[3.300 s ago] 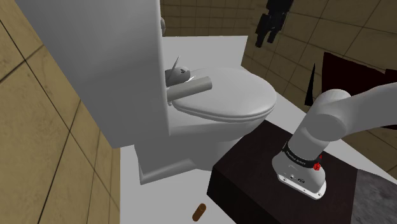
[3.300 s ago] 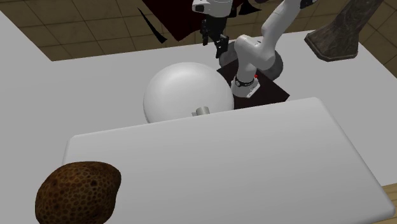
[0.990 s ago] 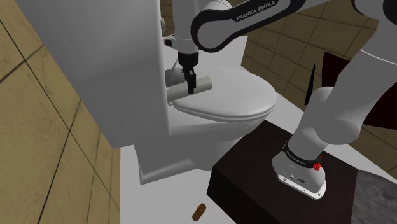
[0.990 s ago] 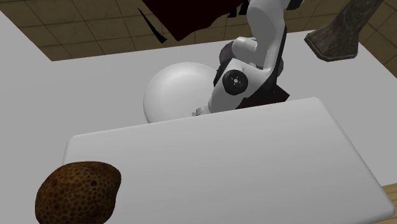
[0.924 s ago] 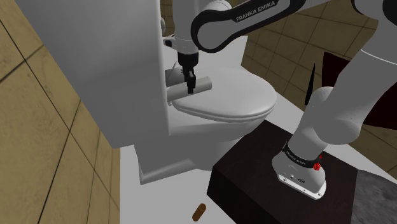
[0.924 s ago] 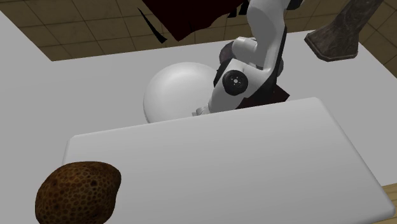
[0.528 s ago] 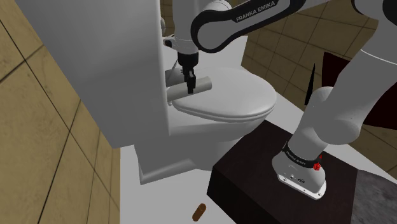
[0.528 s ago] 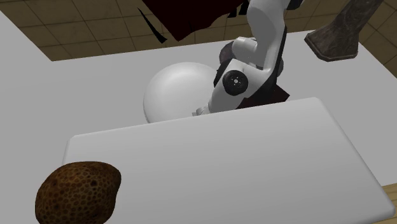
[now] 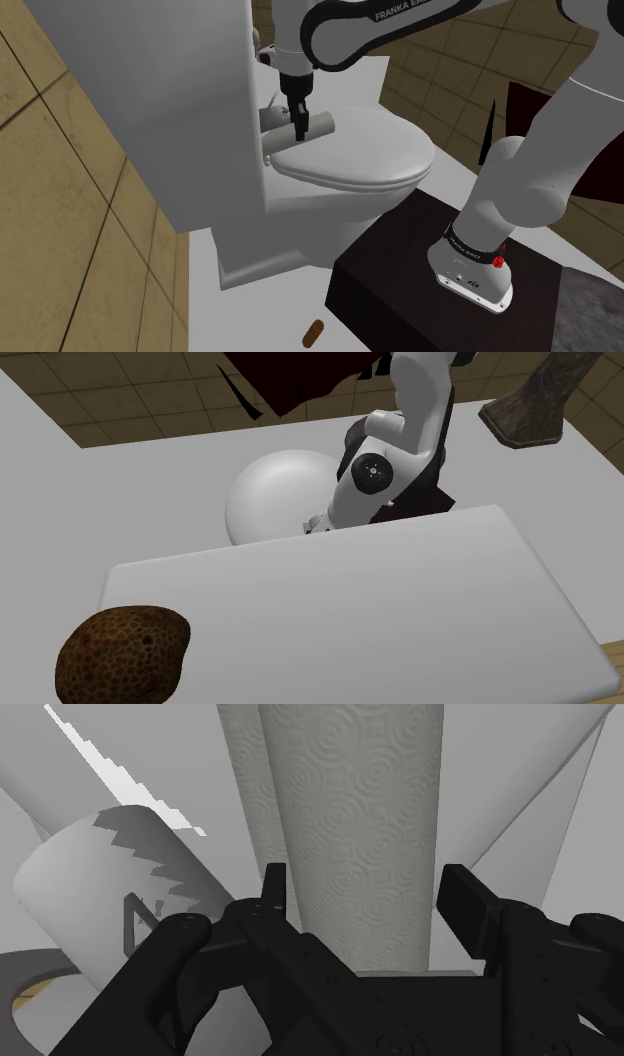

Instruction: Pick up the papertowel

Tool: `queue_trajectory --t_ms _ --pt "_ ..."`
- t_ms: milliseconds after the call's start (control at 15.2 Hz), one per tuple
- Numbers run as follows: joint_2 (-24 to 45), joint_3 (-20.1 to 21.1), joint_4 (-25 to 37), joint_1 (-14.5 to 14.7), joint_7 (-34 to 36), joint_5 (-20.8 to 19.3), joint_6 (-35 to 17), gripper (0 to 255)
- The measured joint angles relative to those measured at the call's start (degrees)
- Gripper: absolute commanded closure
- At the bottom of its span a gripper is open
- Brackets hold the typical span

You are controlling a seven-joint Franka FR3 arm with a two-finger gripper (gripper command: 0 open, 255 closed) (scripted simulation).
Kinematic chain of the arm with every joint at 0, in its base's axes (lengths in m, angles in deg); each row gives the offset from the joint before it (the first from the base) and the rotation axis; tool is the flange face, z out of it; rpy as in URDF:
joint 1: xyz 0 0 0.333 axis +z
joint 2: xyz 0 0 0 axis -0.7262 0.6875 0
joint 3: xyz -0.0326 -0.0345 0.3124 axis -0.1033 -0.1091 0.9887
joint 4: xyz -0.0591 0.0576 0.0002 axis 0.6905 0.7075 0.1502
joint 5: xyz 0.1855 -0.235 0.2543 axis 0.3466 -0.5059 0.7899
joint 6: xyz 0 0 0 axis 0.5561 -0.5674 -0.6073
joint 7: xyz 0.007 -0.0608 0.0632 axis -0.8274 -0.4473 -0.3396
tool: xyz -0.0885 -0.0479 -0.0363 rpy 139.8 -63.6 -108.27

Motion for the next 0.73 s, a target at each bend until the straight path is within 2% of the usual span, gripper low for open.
queue_trajectory --t_ms 726 --pt "-1.2 0.0 7.0 0.1 -1.3 0.7 8.1 255"
